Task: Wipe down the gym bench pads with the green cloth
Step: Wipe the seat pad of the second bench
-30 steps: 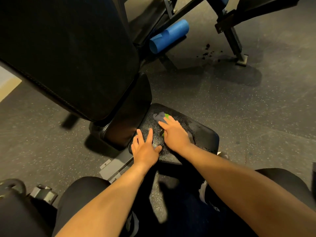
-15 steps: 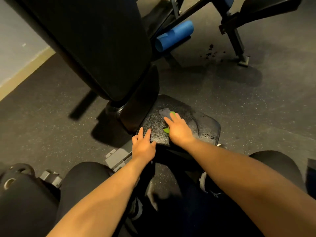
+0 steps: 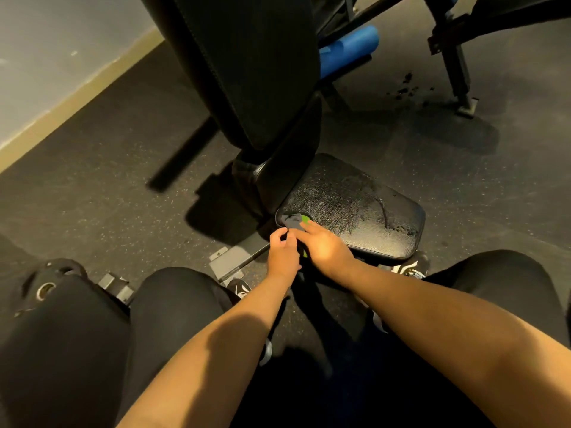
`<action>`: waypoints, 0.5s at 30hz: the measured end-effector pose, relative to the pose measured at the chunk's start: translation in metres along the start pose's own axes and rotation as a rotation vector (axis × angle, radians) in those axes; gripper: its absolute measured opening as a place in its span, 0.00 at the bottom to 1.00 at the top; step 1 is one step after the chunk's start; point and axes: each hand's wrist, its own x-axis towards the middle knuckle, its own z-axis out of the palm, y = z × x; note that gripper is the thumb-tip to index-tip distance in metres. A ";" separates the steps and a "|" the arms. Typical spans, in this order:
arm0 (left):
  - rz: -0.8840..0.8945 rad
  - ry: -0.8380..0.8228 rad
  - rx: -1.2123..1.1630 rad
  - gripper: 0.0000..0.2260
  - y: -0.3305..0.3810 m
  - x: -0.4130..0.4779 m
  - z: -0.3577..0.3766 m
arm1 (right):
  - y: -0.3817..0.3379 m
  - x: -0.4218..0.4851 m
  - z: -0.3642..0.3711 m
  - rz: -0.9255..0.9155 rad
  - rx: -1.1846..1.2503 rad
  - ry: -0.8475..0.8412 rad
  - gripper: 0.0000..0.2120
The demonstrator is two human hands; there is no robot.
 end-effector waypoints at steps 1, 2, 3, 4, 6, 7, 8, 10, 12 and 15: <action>-0.080 -0.043 -0.116 0.15 0.001 0.001 0.000 | -0.006 0.002 -0.004 -0.004 0.023 -0.001 0.22; -0.123 -0.069 -0.211 0.16 0.001 0.002 -0.001 | -0.013 0.002 -0.007 -0.026 0.054 0.010 0.21; -0.129 -0.083 -0.266 0.17 -0.002 0.005 -0.004 | -0.019 0.005 -0.006 -0.050 0.088 0.019 0.19; -0.113 -0.093 -0.293 0.18 -0.002 0.005 -0.004 | -0.024 0.005 -0.006 -0.066 0.119 0.029 0.19; -0.060 -0.071 -0.228 0.16 -0.007 0.009 -0.008 | -0.031 0.008 -0.003 -0.105 0.181 0.007 0.24; -0.032 -0.028 -0.177 0.15 -0.010 0.012 -0.010 | -0.033 0.011 0.000 -0.135 0.197 -0.022 0.28; -0.013 0.036 -0.138 0.15 -0.013 0.016 -0.014 | -0.032 0.014 0.000 -0.163 0.192 -0.044 0.32; -0.003 0.179 -0.156 0.17 -0.015 0.028 -0.020 | -0.027 0.020 -0.003 -0.174 0.149 -0.027 0.37; -0.021 0.276 -0.217 0.18 -0.011 0.037 -0.024 | -0.018 0.026 -0.007 -0.134 -0.001 0.101 0.37; -0.159 0.133 -0.465 0.20 -0.003 0.059 -0.015 | 0.001 0.027 -0.006 0.064 -0.175 0.144 0.33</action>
